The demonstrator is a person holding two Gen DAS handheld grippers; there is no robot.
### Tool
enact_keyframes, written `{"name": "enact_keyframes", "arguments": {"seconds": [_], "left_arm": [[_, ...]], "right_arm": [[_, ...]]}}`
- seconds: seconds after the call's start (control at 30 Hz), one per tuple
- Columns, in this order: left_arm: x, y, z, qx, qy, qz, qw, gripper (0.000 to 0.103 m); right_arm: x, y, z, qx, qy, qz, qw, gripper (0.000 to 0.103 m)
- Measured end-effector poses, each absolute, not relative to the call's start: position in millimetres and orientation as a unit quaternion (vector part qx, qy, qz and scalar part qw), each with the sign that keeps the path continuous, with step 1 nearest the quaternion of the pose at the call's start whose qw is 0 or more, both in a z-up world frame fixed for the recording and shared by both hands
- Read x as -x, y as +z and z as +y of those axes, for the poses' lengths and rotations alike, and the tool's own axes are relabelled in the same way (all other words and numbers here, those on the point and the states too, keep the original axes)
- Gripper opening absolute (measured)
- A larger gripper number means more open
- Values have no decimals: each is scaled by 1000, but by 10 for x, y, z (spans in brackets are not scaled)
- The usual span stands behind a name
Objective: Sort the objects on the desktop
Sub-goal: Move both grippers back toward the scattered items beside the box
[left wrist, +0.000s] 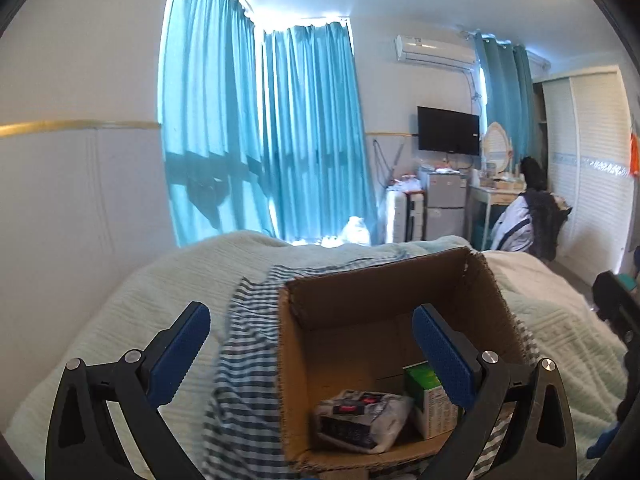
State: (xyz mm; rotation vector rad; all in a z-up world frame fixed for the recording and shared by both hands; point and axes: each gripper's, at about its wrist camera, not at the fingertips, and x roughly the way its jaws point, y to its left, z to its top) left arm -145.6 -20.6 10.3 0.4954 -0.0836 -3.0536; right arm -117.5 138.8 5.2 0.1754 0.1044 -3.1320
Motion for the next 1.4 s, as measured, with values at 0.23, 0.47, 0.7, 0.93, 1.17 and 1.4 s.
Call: {"name": "enact_keyframes", "arguments": {"seconds": [0.23, 0.47, 0.7, 0.93, 1.17, 1.4], "left_arm": [[1094, 178, -347, -117, -992, 3, 45, 103], [897, 142, -430, -105, -992, 6, 64, 103], [865, -82, -433, -157, -987, -5, 26, 103], [789, -466, -297, -205, -978, -40, 6, 103], [813, -713, -111, -240, -969, -48, -23, 103], [864, -898, -77, -264, -963, -48, -35, 102]], "right_arm": [[817, 122, 1493, -32, -999, 12, 39, 103], [526, 112, 1664, -23, -999, -12, 38, 103], [308, 29, 1631, -26, -999, 9, 42, 103], [317, -194, 1572, -92, -995, 45, 22, 103], [352, -505, 1808, -166, -986, 27, -11, 103], [387, -701, 1892, -215, -976, 30, 31, 103]]}}
